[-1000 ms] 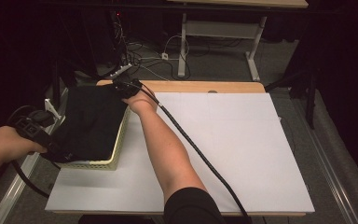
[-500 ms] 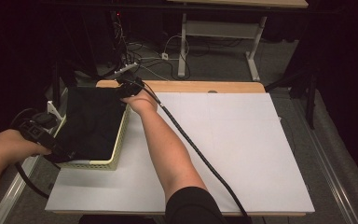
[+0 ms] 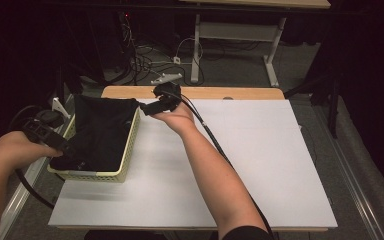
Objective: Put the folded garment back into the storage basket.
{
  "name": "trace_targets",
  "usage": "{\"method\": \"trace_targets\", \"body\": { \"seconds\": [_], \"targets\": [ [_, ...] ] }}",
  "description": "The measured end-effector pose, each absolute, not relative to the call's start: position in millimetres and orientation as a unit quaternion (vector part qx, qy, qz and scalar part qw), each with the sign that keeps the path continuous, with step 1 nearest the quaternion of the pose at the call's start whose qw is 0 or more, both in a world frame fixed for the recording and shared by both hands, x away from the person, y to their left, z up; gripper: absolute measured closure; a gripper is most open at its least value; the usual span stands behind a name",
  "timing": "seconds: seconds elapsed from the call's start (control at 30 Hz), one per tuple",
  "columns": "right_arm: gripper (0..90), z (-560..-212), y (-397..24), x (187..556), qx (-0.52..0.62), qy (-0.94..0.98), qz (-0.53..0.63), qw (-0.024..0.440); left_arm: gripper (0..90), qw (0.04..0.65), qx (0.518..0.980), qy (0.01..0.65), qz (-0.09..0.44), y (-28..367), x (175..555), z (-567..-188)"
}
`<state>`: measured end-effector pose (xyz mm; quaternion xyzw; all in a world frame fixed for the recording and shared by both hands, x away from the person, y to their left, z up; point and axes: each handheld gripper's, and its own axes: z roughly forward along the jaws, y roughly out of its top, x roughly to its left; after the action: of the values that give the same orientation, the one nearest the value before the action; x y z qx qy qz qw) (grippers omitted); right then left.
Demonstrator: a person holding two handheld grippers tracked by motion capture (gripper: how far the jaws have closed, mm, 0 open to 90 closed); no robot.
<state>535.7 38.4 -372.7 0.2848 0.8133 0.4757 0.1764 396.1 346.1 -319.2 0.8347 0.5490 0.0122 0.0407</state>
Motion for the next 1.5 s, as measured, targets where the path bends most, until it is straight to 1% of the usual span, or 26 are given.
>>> {"method": "trace_targets", "body": {
  "seconds": [0.03, 0.1, 0.17, 0.23, 0.27, 0.37, 0.47, 0.6, 0.7, 0.9, 1.1, 1.23, 1.33, 1.5],
  "targets": [
    [0.1, -374, 33, 531, 0.284, 0.811, 0.479, 0.178, 33.9, 0.047, 0.836, 0.547, 0.022, 344, 397, -316],
    [0.1, -377, 21, 523, 0.284, 0.810, 0.481, 0.176, 49.9, 0.064, 0.839, 0.539, 0.033, 341, 399, -314],
    [0.1, -380, 10, 516, 0.282, 0.811, 0.482, 0.176, 64.5, 0.066, 0.842, 0.535, 0.036, 335, 403, -319],
    [0.1, -383, -1, 508, 0.284, 0.810, 0.482, 0.176, 72.7, 0.052, 0.848, 0.527, 0.032, 329, 408, -330],
    [0.1, -384, -6, 504, 0.284, 0.809, 0.485, 0.176, 75.4, 0.045, 0.849, 0.526, 0.030, 327, 410, -337],
    [0.1, -385, -19, 492, 0.279, 0.808, 0.487, 0.179, 80.5, 0.024, 0.844, 0.535, 0.030, 329, 416, -355],
    [0.1, -386, -29, 482, 0.276, 0.808, 0.489, 0.179, 82.3, 0.006, 0.834, 0.551, 0.022, 340, 418, -372],
    [0.1, -388, -40, 468, 0.271, 0.805, 0.497, 0.178, 82.3, 0.017, 0.820, 0.573, -0.002, 358, 416, -391],
    [0.1, -391, -46, 461, 0.266, 0.807, 0.494, 0.184, 82.4, 0.022, 0.816, 0.578, -0.013, 362, 417, -400],
    [0.1, -398, -58, 450, 0.270, 0.807, 0.491, 0.188, 82.3, -0.037, 0.827, 0.561, -0.015, 349, 427, -414],
    [0.1, -405, -78, 435, 0.275, 0.803, 0.492, 0.195, 82.4, -0.064, 0.824, 0.563, -0.031, 345, 436, -423],
    [0.0, -408, -96, 418, 0.276, 0.798, 0.495, 0.206, 82.4, -0.072, 0.825, 0.560, -0.027, 344, 438, -427],
    [0.0, -411, -111, 406, 0.280, 0.792, 0.499, 0.212, 82.4, -0.071, 0.826, 0.559, -0.021, 343, 436, -426],
    [0.0, -421, -135, 389, 0.297, 0.784, 0.502, 0.215, 80.3, -0.046, 0.824, 0.565, -0.018, 344, 432, -419]
  ]
}}
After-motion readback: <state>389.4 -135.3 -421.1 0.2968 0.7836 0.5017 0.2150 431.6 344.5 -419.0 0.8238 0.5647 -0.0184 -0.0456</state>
